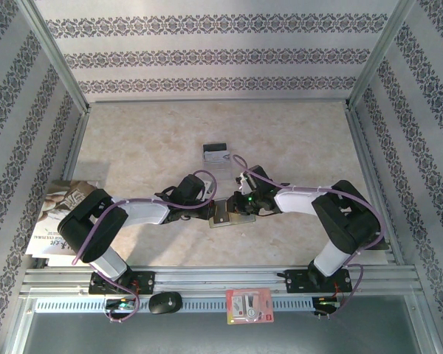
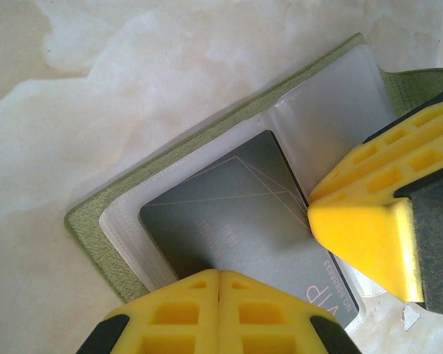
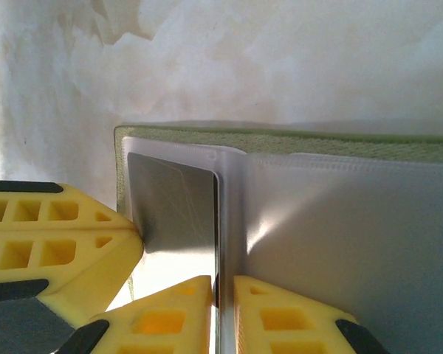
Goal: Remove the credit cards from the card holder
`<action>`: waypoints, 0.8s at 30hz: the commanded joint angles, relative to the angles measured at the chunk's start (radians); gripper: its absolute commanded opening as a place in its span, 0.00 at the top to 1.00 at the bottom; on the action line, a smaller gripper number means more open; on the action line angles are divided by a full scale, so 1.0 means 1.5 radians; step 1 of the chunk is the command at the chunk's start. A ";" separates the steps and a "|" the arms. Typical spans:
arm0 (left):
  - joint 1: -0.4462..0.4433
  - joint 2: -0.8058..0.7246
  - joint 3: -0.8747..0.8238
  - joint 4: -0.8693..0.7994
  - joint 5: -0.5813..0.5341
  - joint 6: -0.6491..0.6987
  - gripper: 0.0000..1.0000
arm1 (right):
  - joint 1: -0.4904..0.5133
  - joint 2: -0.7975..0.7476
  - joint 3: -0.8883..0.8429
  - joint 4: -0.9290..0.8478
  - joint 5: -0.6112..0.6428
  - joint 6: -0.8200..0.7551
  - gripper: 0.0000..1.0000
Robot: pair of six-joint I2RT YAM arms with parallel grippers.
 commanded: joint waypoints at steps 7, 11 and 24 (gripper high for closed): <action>0.005 0.030 -0.004 -0.009 0.001 0.016 0.97 | -0.003 0.022 -0.028 0.062 -0.048 0.031 0.90; 0.005 0.027 -0.005 -0.010 -0.001 0.018 0.97 | -0.006 0.016 -0.036 0.072 -0.046 0.032 1.00; 0.011 0.020 -0.011 -0.013 -0.003 0.020 0.99 | -0.007 -0.059 -0.055 0.008 0.051 0.012 1.00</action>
